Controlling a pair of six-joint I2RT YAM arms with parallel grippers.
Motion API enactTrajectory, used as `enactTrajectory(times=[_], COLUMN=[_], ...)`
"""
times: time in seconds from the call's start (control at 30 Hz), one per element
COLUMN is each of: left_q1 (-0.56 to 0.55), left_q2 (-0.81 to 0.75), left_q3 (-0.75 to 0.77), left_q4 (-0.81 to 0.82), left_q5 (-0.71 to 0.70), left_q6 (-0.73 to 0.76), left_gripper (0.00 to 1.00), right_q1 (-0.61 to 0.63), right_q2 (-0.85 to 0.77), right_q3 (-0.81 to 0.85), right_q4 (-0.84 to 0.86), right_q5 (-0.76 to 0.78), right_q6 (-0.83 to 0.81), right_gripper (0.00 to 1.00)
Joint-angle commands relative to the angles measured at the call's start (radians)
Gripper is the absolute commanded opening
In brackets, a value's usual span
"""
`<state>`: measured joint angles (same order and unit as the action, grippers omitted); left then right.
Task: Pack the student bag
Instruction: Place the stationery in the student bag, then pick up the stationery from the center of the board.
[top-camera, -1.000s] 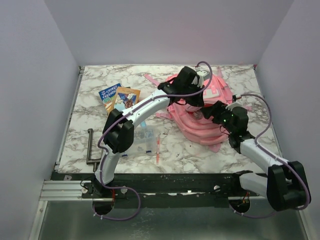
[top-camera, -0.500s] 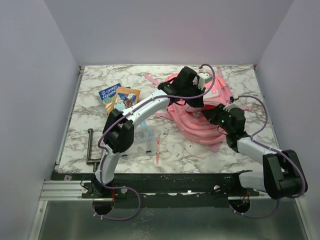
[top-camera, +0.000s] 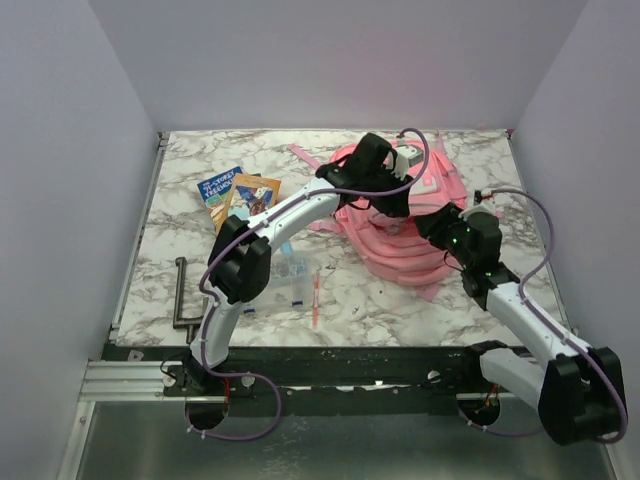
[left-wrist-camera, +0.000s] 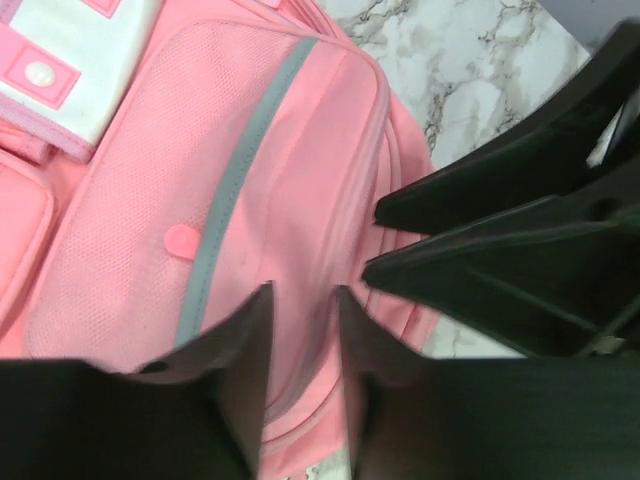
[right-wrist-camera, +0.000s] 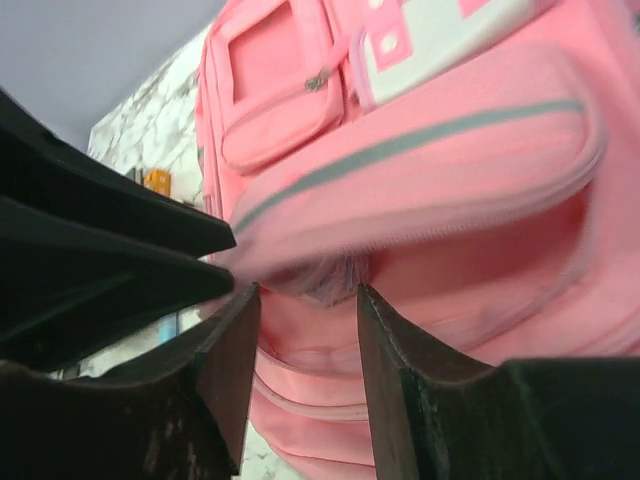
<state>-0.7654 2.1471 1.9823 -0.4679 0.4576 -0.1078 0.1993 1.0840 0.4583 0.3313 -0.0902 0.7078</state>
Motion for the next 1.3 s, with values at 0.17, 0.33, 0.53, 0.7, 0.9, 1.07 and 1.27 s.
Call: enactTrajectory(times=[0.17,0.33,0.53,0.7,0.9,1.07,1.27], left_q1=[0.044,0.066,0.078,0.074,0.072,0.07,0.071], left_q2=[-0.211,-0.405,-0.642,-0.777,-0.862,-0.896,-0.938], left_q3=[-0.051,-0.119,-0.332,-0.464,-0.501,-0.532,-0.553], left_q4=[-0.035,-0.112,-0.134,-0.105,-0.079,-0.055,-0.037], left_q5=[-0.006,-0.042,-0.187,-0.34,-0.437,-0.524,-0.577], left_q6=[-0.086,-0.123,-0.101,-0.043,-0.058,-0.049,-0.068], left_gripper=[0.57,0.67,0.72,0.75,0.87,0.88,0.9], right_q1=[0.007,0.137,0.506,0.775,0.921,0.96,0.986], right_q2=[-0.21,-0.217,-0.078,0.182,0.472,0.581,0.702], right_q3=[0.147,0.175,0.182,0.264,0.467,0.536,0.633], right_q4=[-0.575,-0.669,-0.63,-0.597,-0.705,-0.704,-0.802], right_q5=[0.021,-0.007,0.126,0.243,0.372,0.404,0.468], right_q6=[-0.138,-0.098,0.098,0.275,0.342,0.33,0.349], right_gripper=[0.53,0.53,0.5,0.49,0.49,0.49,0.47])
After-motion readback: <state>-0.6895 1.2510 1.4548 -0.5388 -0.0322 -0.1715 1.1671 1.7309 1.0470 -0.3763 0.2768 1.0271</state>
